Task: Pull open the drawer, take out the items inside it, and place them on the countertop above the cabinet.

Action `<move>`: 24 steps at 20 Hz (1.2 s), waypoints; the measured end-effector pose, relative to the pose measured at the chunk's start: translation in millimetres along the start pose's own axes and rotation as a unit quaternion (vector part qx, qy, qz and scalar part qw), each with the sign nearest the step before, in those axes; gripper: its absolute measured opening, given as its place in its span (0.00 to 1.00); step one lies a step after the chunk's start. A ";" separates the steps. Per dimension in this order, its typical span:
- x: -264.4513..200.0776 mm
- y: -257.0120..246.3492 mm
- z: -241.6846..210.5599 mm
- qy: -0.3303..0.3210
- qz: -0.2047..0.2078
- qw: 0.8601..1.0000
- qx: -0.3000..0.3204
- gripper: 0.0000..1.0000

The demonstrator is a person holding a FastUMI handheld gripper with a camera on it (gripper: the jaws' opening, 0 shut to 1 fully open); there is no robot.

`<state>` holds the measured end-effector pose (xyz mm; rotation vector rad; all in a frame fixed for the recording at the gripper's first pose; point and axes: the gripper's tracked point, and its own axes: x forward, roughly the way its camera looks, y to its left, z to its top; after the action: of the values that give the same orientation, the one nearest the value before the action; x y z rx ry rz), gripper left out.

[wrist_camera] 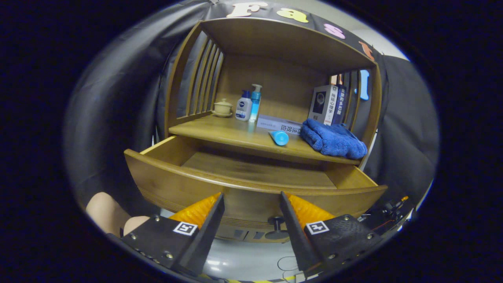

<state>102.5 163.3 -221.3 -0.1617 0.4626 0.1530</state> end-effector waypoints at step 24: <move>86.8 -5.1 27.2 0.008 -0.009 1.000 0.014 0.86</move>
<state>191.8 173.0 -236.1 -0.1399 0.4789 0.1283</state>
